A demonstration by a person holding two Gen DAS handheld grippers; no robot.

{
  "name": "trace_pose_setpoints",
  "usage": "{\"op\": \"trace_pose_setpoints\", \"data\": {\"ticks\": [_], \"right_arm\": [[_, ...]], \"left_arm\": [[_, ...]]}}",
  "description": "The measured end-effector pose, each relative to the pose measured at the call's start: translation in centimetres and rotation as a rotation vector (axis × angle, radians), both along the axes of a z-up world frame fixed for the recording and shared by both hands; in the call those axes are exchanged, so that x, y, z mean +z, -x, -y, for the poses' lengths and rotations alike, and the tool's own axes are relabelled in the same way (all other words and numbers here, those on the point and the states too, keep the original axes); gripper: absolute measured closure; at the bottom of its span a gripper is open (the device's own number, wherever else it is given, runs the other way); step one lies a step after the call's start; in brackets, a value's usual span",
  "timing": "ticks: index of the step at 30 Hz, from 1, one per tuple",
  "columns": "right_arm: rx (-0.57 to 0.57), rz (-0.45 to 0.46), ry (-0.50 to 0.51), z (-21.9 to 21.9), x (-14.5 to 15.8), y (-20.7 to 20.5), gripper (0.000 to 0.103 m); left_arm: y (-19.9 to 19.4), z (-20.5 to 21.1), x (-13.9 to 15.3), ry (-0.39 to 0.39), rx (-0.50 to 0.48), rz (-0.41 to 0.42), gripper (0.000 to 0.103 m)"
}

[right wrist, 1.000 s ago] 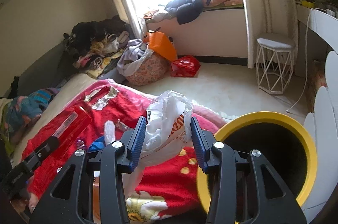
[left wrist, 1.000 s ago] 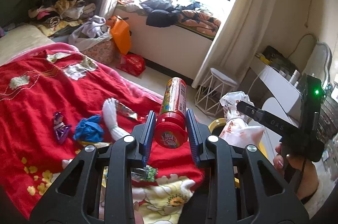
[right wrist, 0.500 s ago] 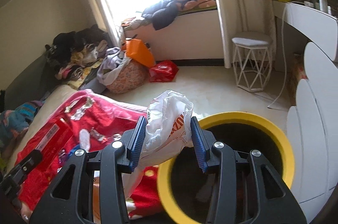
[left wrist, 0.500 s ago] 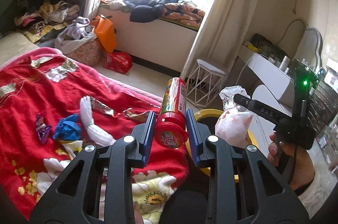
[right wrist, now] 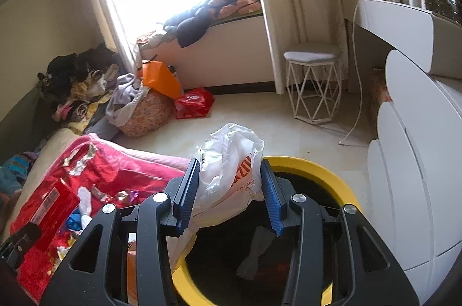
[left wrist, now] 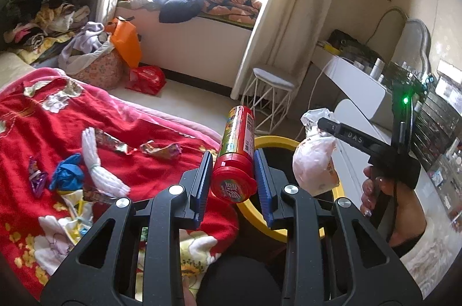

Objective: Collect trash
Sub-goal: 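Carry the red tube and white bag in both grippers over the yellow bin, then open both grippers to drop the tube and white bag into the bin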

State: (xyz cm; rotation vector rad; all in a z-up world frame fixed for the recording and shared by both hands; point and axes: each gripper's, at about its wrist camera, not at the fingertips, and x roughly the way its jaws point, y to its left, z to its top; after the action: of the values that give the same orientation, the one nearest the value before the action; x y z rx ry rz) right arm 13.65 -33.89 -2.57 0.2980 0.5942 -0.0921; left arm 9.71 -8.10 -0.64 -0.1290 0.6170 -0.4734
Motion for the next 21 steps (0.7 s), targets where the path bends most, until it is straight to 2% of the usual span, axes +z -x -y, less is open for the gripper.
{"op": "trace_pose_setpoints", "data": {"ticks": [21], "right_arm": [[-0.061,-0.083,0.031,4.1,-3.4,-0.2,0.062]], "left_arm": [[-1.5,6.5,-2.9,-0.064,-0.12,-0.074,0.079]]}}
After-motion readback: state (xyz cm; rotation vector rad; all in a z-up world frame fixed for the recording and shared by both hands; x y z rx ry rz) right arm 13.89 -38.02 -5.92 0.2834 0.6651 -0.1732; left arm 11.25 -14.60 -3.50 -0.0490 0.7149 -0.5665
